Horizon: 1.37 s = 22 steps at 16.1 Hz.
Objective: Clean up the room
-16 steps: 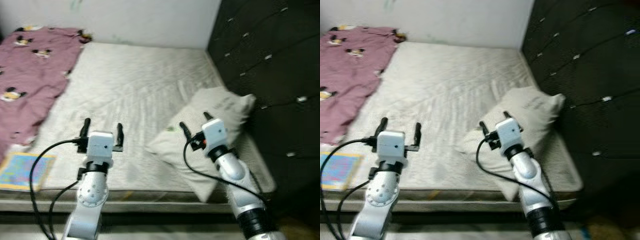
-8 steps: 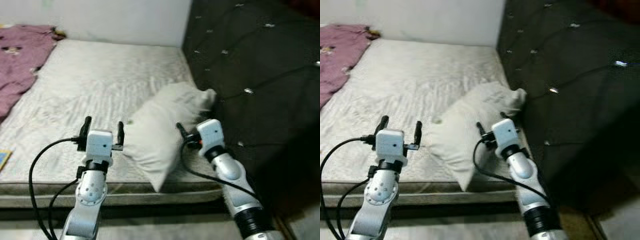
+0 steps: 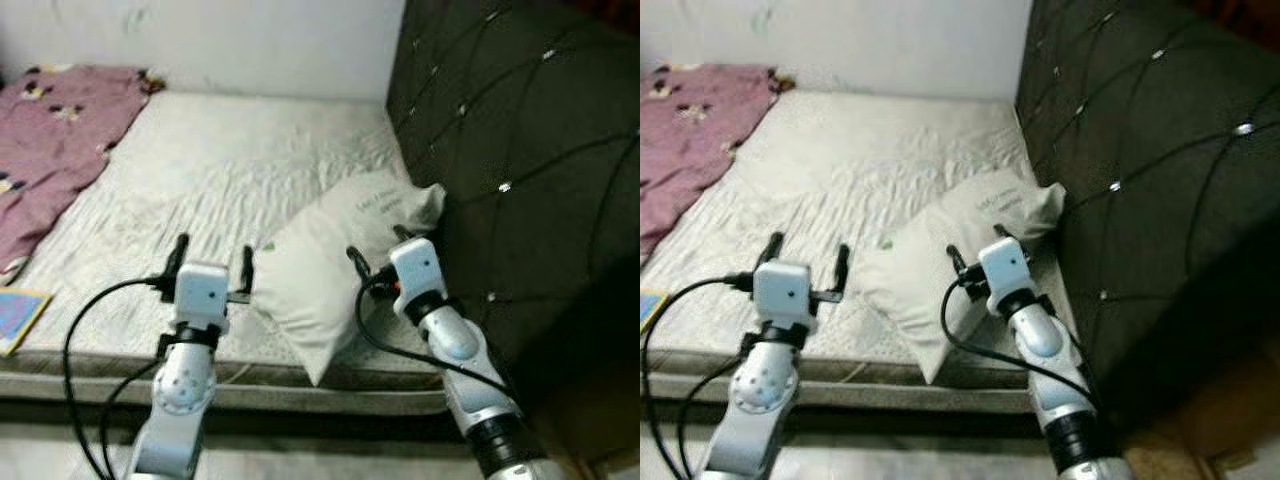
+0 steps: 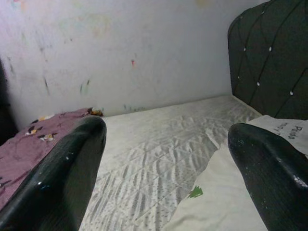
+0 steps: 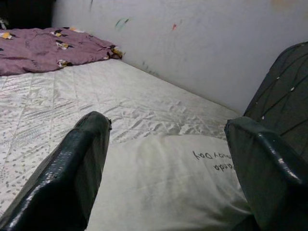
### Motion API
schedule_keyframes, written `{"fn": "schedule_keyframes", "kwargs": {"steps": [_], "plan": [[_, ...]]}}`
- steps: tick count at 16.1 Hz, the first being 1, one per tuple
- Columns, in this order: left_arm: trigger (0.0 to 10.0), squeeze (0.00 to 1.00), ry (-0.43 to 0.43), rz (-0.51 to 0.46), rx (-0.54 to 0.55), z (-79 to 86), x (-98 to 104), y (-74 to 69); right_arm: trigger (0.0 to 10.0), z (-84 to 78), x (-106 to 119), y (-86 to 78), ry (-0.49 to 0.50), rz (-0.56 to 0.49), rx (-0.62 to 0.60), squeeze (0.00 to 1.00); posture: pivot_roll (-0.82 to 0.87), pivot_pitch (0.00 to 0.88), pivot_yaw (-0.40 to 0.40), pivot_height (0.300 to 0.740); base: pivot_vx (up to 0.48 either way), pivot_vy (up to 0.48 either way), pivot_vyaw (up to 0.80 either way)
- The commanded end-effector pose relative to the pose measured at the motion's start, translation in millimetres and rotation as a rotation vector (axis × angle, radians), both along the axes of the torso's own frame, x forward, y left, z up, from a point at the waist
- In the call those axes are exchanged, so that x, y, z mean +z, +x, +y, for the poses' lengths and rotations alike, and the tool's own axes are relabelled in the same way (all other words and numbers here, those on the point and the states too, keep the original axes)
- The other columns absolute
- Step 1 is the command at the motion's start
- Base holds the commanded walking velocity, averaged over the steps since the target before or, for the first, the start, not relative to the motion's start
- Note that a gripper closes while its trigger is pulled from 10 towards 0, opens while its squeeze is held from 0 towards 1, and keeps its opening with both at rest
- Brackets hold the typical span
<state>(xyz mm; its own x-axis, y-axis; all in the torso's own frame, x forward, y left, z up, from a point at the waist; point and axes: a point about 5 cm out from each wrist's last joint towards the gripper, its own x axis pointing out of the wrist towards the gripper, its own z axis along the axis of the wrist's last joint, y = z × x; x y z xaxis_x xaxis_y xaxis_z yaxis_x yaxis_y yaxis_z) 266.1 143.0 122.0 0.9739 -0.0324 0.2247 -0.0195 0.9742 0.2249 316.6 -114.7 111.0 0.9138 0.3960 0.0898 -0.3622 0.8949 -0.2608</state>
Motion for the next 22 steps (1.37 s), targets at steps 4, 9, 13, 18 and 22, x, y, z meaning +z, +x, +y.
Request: {"fn": "schedule_keyframes", "kwargs": {"steps": [4, 9, 13, 18, 22], "plan": [[10.0, 0.0, -0.001, 0.004, 0.004, 3.5, 0.0, 1.3, 10.0, 2.2, 4.9, 3.5, 0.003, -0.018, -0.001, 0.0, -0.04, 0.04, -0.07, 0.74, 0.3, 0.0, 0.0], [10.0, 0.0, -0.028, 0.025, 0.044, 4.0, -2.1, 3.9, 10.0, -0.4, 6.6, 5.4, 0.001, -0.026, -0.009, 0.0, -0.04, 0.044, -0.069, 0.74, 0.052, 0.0, 0.0], [10.0, 0.0, -0.034, 0.028, 0.067, 8.8, -2.4, 4.3, 10.0, -1.4, 7.0, 6.6, 0.004, -0.029, -0.01, 0.0, -0.04, 0.044, -0.071, 0.74, 0.0, 0.0, 0.0], [10.0, 0.0, -0.046, 0.068, 0.145, 32.8, -9.7, -2.9, 10.0, -1.1, 0.6, 3.9, 0.017, -0.006, -0.024, 0.0, -0.01, 0.041, -0.074, 0.74, 0.0, 0.0, 0.0], [10.0, 0.0, -0.066, 0.072, 0.134, 35.0, -5.6, 0.5, 10.0, -1.2, 0.0, 8.9, -0.003, 0.005, -0.029, 0.0, -0.01, 0.063, -0.068, 0.74, 0.0, 0.48, 0.0]]}}
